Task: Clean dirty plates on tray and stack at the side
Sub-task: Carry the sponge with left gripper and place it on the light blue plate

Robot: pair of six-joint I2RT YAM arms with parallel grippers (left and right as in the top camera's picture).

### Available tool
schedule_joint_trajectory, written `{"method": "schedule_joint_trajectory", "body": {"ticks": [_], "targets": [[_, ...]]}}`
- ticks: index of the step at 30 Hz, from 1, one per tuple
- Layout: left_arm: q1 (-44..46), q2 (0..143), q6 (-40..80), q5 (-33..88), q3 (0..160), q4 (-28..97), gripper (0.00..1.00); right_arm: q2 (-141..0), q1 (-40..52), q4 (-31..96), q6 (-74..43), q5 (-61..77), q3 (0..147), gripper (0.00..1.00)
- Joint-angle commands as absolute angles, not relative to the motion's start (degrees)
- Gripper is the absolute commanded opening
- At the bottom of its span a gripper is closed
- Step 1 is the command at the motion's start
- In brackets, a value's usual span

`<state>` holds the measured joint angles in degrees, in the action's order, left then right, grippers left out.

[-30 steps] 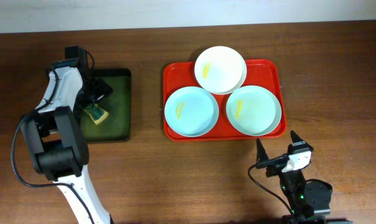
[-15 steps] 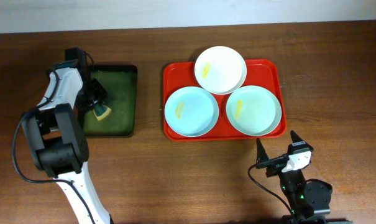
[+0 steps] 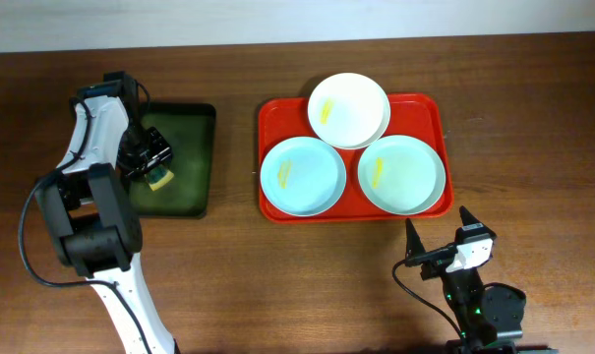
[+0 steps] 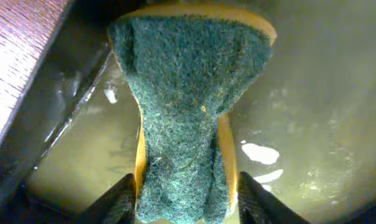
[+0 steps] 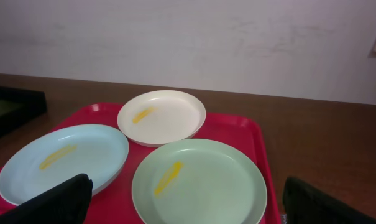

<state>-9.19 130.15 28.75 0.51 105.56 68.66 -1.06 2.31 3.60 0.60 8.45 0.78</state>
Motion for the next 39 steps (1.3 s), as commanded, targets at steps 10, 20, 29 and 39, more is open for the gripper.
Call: {"method": "schedule_joint_trajectory", "body": {"ticks": [10,20,29,39], "targets": [[-9.6,131.2,28.6,-1.3,99.9,64.5,0.19,-0.8,2.6,3.7,0.4,8.7,0.3,0.98],[-9.6,131.2,28.6,-6.6,100.1,58.7,0.99,-0.8,2.6,3.7,0.4,8.7,0.3,0.98],[-9.5,131.2,28.6,-9.3,100.1,57.5,0.0,-0.8,2.6,3.7,0.4,8.7,0.3,0.98],[-9.5,123.6,28.6,-5.7,109.7,68.5,0.0,-0.8,2.6,3.7,0.4,8.7,0.3,0.98]]}}
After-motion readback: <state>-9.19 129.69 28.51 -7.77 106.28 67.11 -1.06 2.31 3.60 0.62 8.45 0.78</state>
